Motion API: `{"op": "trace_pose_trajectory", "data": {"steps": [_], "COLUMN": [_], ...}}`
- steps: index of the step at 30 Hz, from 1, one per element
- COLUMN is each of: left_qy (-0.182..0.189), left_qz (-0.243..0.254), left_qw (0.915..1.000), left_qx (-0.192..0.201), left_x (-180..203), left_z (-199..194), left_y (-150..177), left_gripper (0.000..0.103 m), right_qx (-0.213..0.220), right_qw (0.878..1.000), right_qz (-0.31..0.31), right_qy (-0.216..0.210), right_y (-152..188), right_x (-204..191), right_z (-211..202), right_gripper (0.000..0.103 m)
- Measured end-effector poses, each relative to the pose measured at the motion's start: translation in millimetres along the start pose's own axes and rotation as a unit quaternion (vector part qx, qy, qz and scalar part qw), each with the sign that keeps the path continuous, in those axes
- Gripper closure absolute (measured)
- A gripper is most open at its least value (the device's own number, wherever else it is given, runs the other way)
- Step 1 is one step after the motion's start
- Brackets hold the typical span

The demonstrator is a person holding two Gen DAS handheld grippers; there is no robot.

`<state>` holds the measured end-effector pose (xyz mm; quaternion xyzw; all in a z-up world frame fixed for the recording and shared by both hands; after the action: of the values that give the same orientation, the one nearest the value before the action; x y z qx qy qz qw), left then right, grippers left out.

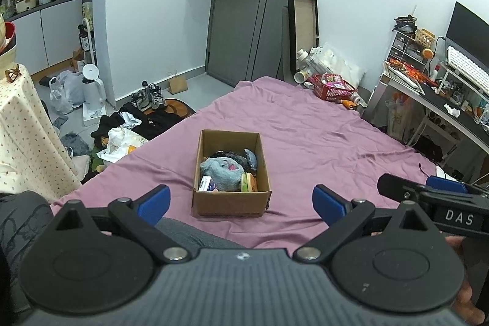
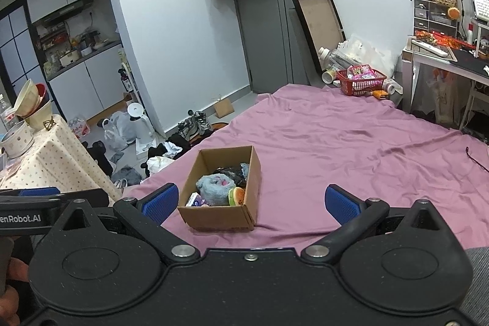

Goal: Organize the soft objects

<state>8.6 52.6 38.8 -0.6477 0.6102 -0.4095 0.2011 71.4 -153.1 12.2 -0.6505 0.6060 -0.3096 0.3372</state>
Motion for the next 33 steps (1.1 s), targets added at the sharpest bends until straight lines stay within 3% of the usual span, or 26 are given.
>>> {"op": "trace_pose_trajectory", "data": {"steps": [33], "left_qy": [-0.012], "left_qz": [0.010], "left_qw": [0.9999], "left_qx": [-0.003], "left_x": [3], "left_z": [11], "left_y": [10], "left_gripper": [0.004], "right_qx": [-0.007], "right_qw": [1.000], "right_qz": [-0.003], "right_qy": [0.009], "right_y": [4], "right_x": [6], "right_z": [5], "right_gripper": [0.000]}}
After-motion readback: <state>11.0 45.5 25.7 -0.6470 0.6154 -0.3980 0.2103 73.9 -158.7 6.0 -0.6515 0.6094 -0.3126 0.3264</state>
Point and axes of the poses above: each gripper's, at about its wrist camera, not at the fingertips, and z roughly the way its jaws point, x to its right, y to its underside, the point moved 3 cm from there along z, roughly the way its jaws point, and after that the axes turned 14 degrees about y, right-handed, at the moved point
